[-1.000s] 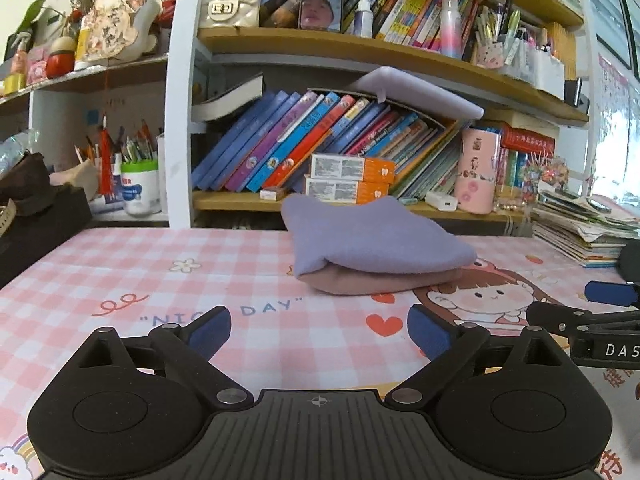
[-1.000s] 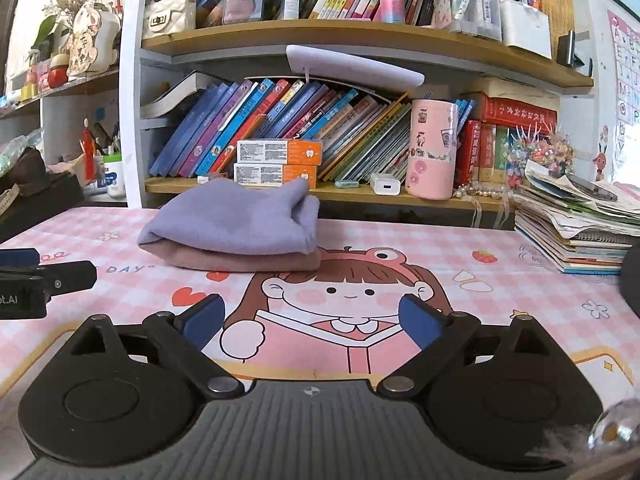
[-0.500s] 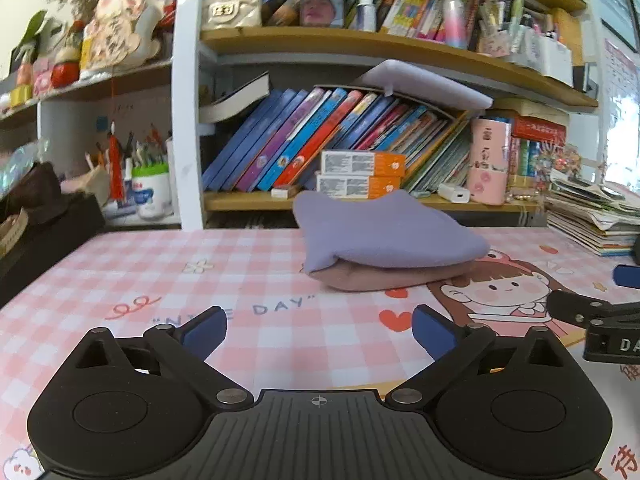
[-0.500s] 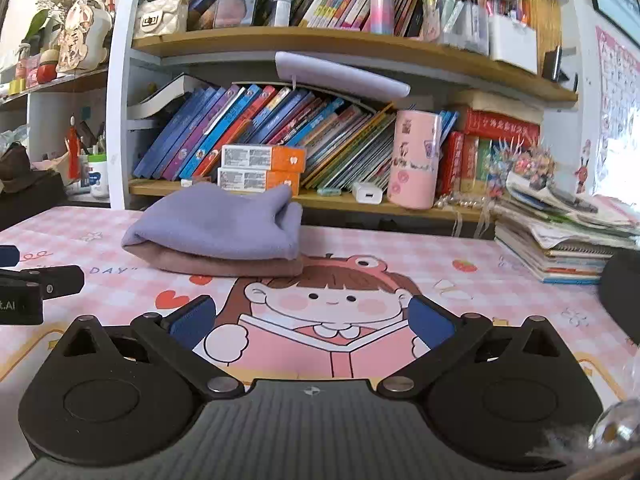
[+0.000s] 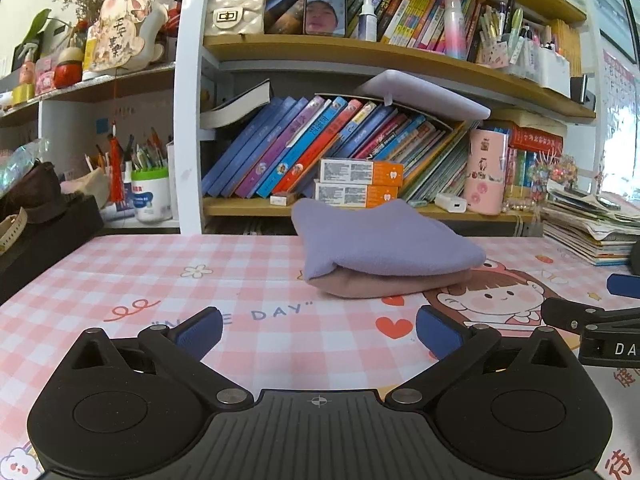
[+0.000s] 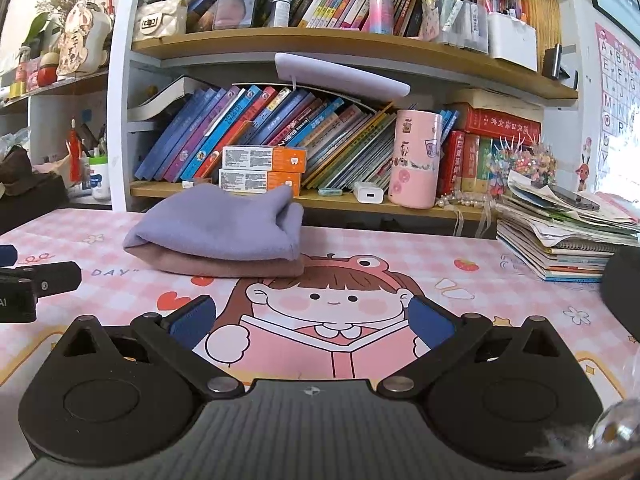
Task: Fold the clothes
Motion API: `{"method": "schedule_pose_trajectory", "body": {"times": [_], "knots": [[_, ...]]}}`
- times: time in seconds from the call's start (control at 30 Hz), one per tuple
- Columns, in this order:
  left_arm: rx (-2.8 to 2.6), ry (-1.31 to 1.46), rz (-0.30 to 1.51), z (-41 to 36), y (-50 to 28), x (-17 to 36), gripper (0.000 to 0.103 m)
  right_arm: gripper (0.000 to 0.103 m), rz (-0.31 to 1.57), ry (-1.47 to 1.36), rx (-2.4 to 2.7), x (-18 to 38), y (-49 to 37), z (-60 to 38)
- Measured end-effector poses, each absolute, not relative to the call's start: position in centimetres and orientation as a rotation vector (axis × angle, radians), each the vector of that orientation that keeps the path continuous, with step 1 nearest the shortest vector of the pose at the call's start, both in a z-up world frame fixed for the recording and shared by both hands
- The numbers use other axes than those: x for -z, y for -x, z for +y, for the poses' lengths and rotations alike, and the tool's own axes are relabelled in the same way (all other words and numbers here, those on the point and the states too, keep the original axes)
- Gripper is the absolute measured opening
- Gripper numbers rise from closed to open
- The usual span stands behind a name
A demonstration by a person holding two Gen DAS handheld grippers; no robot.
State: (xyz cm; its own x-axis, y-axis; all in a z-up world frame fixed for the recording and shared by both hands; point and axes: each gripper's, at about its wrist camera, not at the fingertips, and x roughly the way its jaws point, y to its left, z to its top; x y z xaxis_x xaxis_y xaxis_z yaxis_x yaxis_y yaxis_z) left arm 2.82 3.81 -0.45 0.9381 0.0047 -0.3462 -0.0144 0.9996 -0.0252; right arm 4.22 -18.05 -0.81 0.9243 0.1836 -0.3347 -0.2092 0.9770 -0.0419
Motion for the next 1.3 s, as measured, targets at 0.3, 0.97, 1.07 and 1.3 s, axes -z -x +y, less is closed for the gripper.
{"method": "schedule_pose_trajectory", "body": {"times": [0.3,0.97,1.07,1.3], "knots": [[-0.012,0.027,0.348,3.84,-2.71,0.4,0.103,0.103,0.343,0.086,-0.202,0.87,-4.3,-17.87],[-0.014,0.018,0.344,3.8,-2.62,0.32,0.103,0.103,0.352,0.092,-0.199,0.87,-4.39,-17.79],[-0.018,0.02,0.346,3.85,-2.67,0.31,0.103,0.103,0.355,0.094,-0.199,0.89,-4.46,-17.74],[-0.025,0.019,0.344,3.84,-2.61,0.31,0.103,0.103,0.356,0.095,-0.2,0.91,-4.48,-17.72]]}}
